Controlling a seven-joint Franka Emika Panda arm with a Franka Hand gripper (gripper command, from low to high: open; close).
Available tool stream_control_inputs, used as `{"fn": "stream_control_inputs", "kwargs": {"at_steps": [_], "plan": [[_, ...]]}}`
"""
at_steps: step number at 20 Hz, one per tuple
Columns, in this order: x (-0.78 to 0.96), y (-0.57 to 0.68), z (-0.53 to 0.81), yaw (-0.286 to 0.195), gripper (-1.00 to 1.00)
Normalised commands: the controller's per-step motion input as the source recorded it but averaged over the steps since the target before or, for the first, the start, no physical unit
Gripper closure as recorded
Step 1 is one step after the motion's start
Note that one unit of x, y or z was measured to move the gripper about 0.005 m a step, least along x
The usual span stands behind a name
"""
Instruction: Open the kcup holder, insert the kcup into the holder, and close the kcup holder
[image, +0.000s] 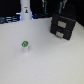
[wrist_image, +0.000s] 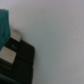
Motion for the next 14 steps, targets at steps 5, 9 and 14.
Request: {"fn": "stream_control_inputs", "kwargs": {"at_steps": [5,9,14], "plan": [[-0.27,0.7,-0.02,-0.186,-1.0],[-0.28,0.7,-0.07,-0.181,-1.0],[-0.28,0.67,-0.17,-0.173,-1.0]]}}
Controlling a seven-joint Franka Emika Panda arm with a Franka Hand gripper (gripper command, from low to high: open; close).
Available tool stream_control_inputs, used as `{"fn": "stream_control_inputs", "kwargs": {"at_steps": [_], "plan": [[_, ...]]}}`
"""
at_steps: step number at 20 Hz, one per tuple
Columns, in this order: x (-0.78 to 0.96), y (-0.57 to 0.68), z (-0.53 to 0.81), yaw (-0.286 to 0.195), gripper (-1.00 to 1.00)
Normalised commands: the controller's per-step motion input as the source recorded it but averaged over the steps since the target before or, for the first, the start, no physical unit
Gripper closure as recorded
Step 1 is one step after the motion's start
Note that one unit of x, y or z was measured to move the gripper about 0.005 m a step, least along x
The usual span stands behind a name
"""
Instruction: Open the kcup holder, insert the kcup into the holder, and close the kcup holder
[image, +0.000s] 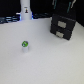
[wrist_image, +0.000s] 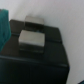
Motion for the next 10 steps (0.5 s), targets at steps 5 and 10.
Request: {"fn": "stream_control_inputs", "kwargs": {"at_steps": [5,10], "plan": [[-0.29,0.55,-0.26,-0.164,-1.0],[-0.27,0.34,-0.39,-0.118,-1.0]]}}
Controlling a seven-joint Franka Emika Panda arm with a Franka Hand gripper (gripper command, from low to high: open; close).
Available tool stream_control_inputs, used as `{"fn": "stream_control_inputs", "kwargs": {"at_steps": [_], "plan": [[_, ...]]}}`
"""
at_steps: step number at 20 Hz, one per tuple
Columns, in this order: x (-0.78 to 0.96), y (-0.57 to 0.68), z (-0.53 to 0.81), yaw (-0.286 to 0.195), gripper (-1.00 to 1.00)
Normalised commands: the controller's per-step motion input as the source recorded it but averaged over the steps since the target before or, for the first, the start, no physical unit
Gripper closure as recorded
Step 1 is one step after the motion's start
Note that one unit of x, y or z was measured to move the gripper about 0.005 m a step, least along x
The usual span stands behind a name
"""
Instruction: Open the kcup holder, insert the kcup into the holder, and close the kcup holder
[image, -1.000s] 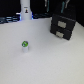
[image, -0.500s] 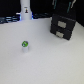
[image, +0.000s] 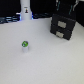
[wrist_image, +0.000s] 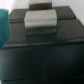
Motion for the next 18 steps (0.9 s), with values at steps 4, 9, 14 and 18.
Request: {"fn": "stream_control_inputs", "kwargs": {"at_steps": [4,9,14,18], "plan": [[-0.18,0.16,-0.43,-0.04,-1.0],[-0.14,0.15,-0.42,0.0,-1.0],[-0.19,0.18,-0.47,0.003,-1.0],[-0.24,0.1,-0.46,0.006,-1.0]]}}
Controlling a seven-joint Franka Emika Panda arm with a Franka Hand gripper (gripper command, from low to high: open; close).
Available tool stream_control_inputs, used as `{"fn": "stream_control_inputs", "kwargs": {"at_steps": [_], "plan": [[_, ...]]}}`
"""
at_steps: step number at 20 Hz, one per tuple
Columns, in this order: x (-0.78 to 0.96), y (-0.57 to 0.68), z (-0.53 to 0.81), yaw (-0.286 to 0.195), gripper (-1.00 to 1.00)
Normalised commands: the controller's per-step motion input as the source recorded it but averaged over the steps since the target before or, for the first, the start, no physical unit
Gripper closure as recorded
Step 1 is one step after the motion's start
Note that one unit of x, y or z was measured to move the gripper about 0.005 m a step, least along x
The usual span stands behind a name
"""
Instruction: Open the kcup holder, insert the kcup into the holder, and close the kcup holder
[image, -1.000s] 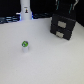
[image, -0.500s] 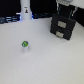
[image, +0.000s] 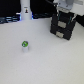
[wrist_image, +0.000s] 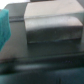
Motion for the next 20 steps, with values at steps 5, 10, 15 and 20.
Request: {"fn": "stream_control_inputs", "kwargs": {"at_steps": [5,10,15,20], "plan": [[-0.27,0.04,-0.36,0.016,-1.0],[-0.13,0.0,-0.1,-0.005,1.0],[0.02,0.0,0.0,-0.004,1.0],[0.1,0.0,0.0,-0.005,1.0]]}}
